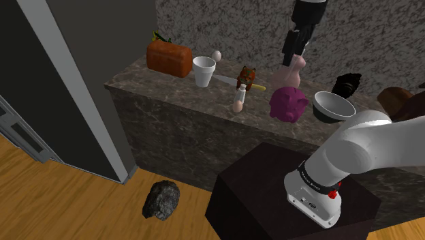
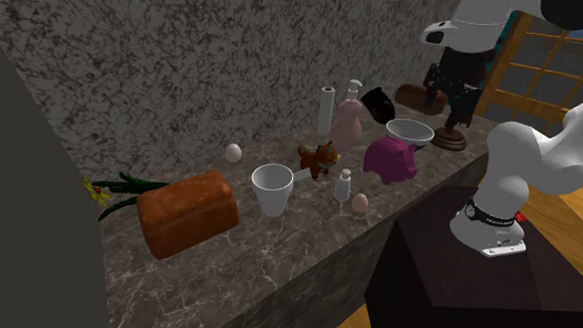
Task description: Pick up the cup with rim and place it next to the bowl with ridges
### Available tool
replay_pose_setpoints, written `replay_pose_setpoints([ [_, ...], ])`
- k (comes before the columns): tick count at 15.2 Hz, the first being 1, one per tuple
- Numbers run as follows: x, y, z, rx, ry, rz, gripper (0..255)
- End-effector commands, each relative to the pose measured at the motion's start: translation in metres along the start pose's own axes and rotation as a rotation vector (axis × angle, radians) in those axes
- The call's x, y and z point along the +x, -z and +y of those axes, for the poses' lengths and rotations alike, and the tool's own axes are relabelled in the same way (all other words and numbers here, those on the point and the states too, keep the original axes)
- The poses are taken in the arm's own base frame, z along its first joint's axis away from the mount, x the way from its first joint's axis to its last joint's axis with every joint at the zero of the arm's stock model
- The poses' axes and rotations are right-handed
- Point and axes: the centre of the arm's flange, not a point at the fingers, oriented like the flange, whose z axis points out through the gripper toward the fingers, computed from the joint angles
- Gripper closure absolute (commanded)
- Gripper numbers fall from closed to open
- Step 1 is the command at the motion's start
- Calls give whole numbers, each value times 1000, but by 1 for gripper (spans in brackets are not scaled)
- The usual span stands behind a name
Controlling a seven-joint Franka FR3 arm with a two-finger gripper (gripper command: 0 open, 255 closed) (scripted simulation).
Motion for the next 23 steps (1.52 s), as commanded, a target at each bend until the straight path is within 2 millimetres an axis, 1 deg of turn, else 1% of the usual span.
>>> replay_pose_setpoints([
  [1, 0, 0, 0, 0, 0, 0, 0],
  [23, 277, -88, -20, 3, 15, -7, 0],
])
